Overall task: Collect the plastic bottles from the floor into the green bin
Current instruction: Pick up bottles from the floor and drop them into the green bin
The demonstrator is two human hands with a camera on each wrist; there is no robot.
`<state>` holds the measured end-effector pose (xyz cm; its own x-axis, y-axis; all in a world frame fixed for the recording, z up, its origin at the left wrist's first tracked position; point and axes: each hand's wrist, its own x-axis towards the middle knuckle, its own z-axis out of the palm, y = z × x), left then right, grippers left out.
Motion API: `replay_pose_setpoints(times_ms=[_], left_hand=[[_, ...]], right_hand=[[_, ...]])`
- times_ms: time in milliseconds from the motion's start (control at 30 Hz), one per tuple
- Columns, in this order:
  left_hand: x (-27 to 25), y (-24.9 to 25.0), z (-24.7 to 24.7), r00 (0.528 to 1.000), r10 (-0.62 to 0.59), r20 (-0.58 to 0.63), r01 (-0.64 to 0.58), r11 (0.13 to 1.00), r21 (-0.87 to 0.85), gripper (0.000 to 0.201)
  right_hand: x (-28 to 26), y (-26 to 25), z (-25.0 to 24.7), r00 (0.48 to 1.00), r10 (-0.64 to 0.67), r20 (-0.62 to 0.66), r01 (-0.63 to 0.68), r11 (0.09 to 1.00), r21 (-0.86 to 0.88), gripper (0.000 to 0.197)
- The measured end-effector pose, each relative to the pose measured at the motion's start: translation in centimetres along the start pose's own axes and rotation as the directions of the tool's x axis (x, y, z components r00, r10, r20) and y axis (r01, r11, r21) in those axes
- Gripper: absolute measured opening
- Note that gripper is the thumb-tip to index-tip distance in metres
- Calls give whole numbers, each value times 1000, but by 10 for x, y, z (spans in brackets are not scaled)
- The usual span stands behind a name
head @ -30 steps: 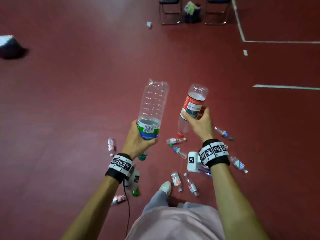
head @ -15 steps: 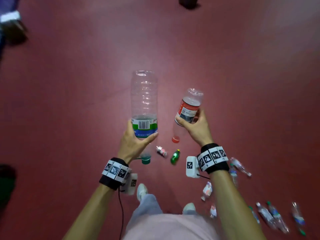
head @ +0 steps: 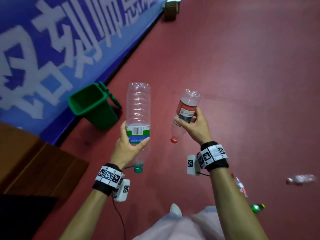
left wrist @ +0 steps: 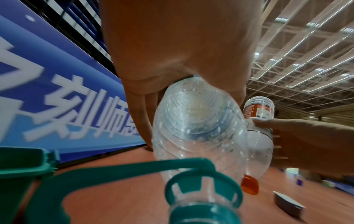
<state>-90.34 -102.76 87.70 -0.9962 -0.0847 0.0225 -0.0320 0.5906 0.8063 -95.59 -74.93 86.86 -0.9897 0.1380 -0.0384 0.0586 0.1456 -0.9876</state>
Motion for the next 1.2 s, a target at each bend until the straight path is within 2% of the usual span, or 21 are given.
replay_pose_setpoints(times_ms=[133,333,433,600,733,833,1033,1200], left_hand=[[31,-57,-66,982,-145,-120,149,989,19,87],[78,-120,-116,923,-289,-254,294,956,-18,80],[117,-147,-134,895,-340,-289,343,938,-43,79],[203,-180,-172,831,-411,-374,418,906,-66,80],[269,-187,-211,777,-442,-447,446,889,-104,76],[304,-195,-236,736,-463,-494,470,875,-120,75],[363,-237,-278,673,-512,-533,510,844,-168,81],[425,-304,-317,660,-566,-494,552,811,-193,90]], right_hand=[[48,-20,106,985,-30,169,30,1000,6,63],[121,-27,226,936,-39,349,56,998,-41,62],[171,-28,280,905,-46,423,69,997,-40,62],[282,-53,382,838,-85,539,120,992,-31,62],[362,-91,462,811,-131,571,132,991,40,56],[395,-99,513,779,-124,615,95,992,80,56],[449,-70,608,718,-59,693,67,998,15,60],[513,-45,687,723,19,691,78,991,-108,68]])
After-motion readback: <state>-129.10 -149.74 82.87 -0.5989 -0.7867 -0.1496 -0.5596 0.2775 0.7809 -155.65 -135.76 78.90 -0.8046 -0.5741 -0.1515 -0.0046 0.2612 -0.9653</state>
